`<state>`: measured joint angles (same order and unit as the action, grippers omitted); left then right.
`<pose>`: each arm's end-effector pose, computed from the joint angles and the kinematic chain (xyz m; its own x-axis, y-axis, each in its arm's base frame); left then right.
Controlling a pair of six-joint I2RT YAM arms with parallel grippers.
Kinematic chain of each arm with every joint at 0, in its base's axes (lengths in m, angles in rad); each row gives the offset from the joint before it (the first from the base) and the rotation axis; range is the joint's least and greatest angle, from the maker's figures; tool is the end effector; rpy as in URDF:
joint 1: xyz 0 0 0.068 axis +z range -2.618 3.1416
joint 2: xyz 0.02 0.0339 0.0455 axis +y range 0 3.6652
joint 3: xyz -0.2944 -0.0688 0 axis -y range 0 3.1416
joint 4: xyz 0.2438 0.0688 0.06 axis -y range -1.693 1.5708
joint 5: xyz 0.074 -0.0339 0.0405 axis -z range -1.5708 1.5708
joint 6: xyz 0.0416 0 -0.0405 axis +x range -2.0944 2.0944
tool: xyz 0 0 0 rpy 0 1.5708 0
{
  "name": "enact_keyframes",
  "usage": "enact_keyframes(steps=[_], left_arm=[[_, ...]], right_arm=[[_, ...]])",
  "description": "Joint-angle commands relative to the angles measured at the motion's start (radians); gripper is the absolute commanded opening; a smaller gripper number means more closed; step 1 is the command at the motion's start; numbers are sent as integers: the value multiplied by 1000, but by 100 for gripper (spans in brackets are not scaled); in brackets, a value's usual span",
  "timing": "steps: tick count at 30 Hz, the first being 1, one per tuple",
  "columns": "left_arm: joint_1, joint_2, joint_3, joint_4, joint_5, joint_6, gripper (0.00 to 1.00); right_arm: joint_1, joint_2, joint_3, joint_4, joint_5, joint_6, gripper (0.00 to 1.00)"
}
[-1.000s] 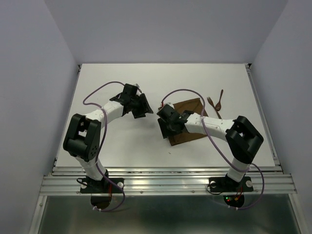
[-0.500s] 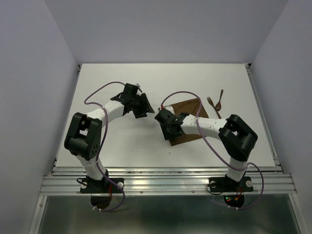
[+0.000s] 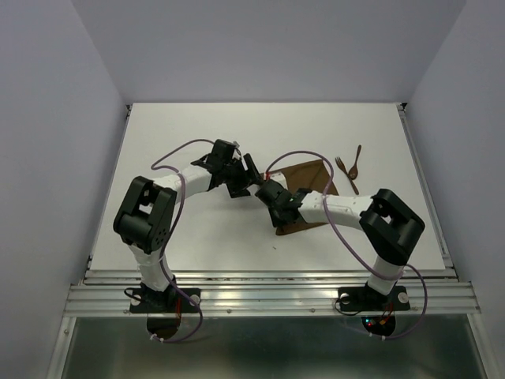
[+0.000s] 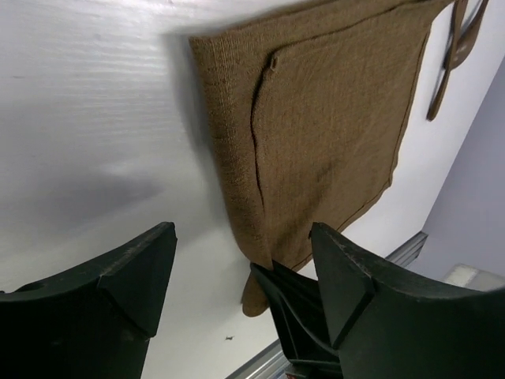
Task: Fold the napkin into a case and place the utensils inside
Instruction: Pick up the upper triangle-folded napkin from the center of the board.
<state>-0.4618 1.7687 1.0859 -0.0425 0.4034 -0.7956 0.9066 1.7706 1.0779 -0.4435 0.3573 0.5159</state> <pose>0.3409 -0.1879 0.2204 -0.8962 -0.2878 -0.3377 0.0466 0.6958 -0.7167 0.2284 0.2681 0.1900 -0.8055 -0.2792 -0.5227 -0.2869 0.9555 -0.0682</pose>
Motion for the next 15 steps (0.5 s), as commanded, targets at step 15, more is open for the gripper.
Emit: enact_keyframes(steps=[15], left_arm=[[-52, 103, 20, 156, 49, -31, 77]], right_arm=[[12, -115, -87, 138, 3, -25, 1]])
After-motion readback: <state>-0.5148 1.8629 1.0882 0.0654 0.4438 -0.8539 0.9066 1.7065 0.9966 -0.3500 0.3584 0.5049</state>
